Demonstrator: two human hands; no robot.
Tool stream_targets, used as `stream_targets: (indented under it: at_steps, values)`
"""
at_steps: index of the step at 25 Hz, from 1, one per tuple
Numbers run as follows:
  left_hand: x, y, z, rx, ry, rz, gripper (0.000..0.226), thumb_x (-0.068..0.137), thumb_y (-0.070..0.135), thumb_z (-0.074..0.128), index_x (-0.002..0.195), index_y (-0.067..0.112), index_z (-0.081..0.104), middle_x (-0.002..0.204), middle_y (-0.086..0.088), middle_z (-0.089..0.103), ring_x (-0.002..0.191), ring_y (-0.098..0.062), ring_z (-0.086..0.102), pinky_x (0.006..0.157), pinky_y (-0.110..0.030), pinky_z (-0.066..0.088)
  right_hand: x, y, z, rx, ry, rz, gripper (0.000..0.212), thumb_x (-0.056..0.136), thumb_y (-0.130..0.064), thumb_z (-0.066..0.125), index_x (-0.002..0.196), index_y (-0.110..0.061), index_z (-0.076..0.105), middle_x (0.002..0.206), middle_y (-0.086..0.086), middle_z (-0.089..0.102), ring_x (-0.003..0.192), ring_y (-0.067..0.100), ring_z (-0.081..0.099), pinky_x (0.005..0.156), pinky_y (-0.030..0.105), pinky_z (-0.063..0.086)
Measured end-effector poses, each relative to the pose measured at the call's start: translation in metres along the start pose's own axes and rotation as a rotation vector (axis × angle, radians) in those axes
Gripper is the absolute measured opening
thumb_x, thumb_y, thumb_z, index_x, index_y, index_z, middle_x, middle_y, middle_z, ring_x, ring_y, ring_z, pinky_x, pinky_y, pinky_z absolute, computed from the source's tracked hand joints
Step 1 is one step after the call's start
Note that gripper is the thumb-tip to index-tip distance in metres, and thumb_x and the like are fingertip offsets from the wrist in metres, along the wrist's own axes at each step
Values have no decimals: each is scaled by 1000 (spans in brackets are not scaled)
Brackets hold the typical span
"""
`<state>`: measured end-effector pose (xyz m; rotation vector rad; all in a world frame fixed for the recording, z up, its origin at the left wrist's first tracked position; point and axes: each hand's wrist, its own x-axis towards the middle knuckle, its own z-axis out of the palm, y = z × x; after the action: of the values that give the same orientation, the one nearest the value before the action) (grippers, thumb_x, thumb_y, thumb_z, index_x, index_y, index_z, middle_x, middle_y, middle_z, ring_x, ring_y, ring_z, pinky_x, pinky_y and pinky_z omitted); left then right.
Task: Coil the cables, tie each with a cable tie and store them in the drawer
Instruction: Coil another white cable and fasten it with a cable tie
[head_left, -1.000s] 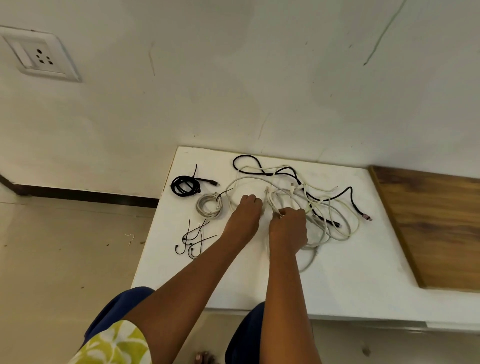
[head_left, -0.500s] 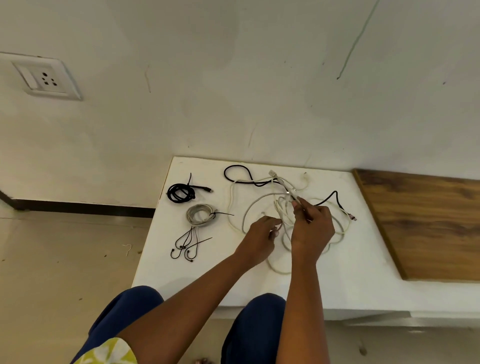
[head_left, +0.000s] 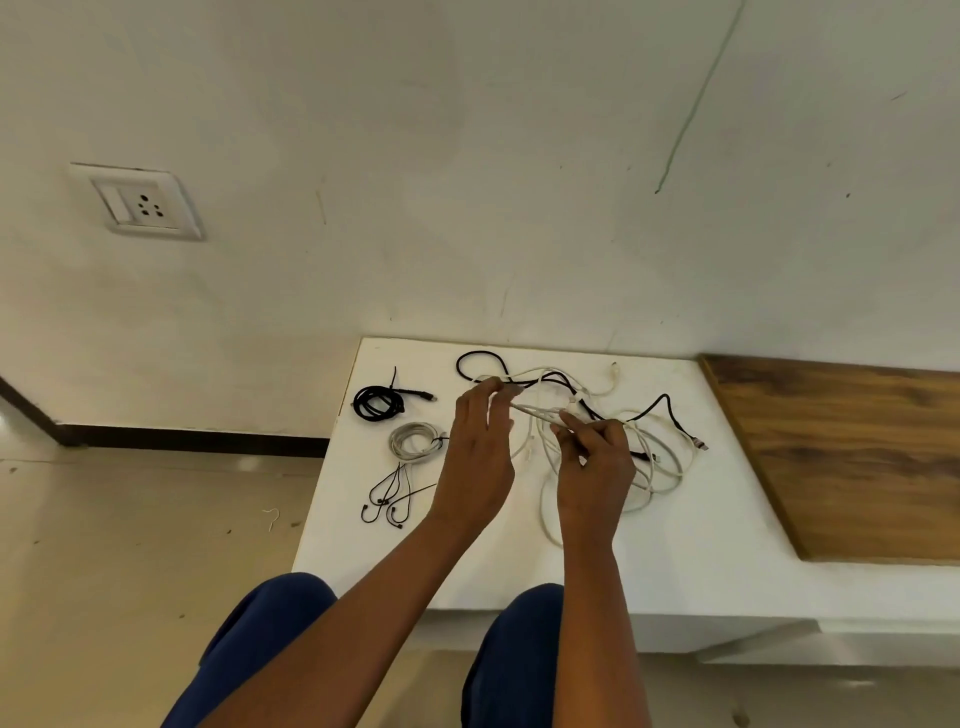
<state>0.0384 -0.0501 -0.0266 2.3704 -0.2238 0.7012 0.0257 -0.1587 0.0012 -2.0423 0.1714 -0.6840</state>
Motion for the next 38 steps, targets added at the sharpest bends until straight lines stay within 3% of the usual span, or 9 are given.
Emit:
stream_targets:
  at_steps: [4,7,10,13,19,23,29,35,38]
  values:
    - [-11,5,-12,75,-201,24,27,98,10,40,120,17,54,119,1,54,120,-22,41,99,-36,29,-3,-9,-2,-77,-48,-122,19,83,5,63,100,0,71,91,12,56,81,16,53,74,9,36]
    - [-11,15,-26,-356,-357,-167,22,102,20,33,97,18,55,90,5,55,83,-10,55,78,-25,39,6,-13,-6,-112,-90,-194,19,86,8,57,97,1,69,93,12,55,82,14,53,73,7,35]
    - [4,33,-39,-752,-464,-477,32,102,34,32,90,20,58,72,7,47,54,-6,44,57,-15,38,23,-23,-9,-104,-125,-241,20,86,10,54,96,2,69,92,12,53,79,9,49,69,1,34]
    - [26,48,-54,-931,-556,-593,33,102,33,36,84,18,59,64,6,45,49,-7,35,51,-17,31,47,-36,-14,-164,-129,-311,22,83,11,56,96,0,70,91,10,52,76,12,49,66,10,33]
    - [68,78,-89,-918,-629,-657,32,101,31,39,82,17,59,56,6,35,40,-5,28,42,-15,23,91,-69,-32,-314,45,-411,16,81,4,63,88,-5,74,95,10,59,89,28,54,62,36,47]
    - [102,107,-120,-1286,-630,-630,29,102,25,36,80,16,51,54,7,32,43,-5,22,42,-18,17,123,-86,-41,-184,77,-372,15,87,0,56,92,-7,68,96,5,67,94,26,57,77,21,33]
    - [161,130,-177,-1974,-433,-540,35,102,21,30,72,16,48,50,6,34,39,-6,29,40,-17,23,129,-87,-40,361,-60,22,21,100,-8,37,99,-8,58,72,-1,56,66,12,51,68,25,42]
    - [185,103,-210,-2146,161,-619,35,103,13,30,74,9,48,59,-1,46,48,-11,41,43,-18,39,118,-94,-62,82,-381,-307,10,96,-27,50,98,-20,57,66,25,47,59,20,37,58,27,32]
    - [177,90,-201,-1983,400,-687,31,103,8,30,77,7,47,78,-12,58,69,-21,59,64,-27,55,111,-110,-72,16,-529,-357,12,94,-39,50,92,-31,58,71,21,51,65,29,43,62,29,36]
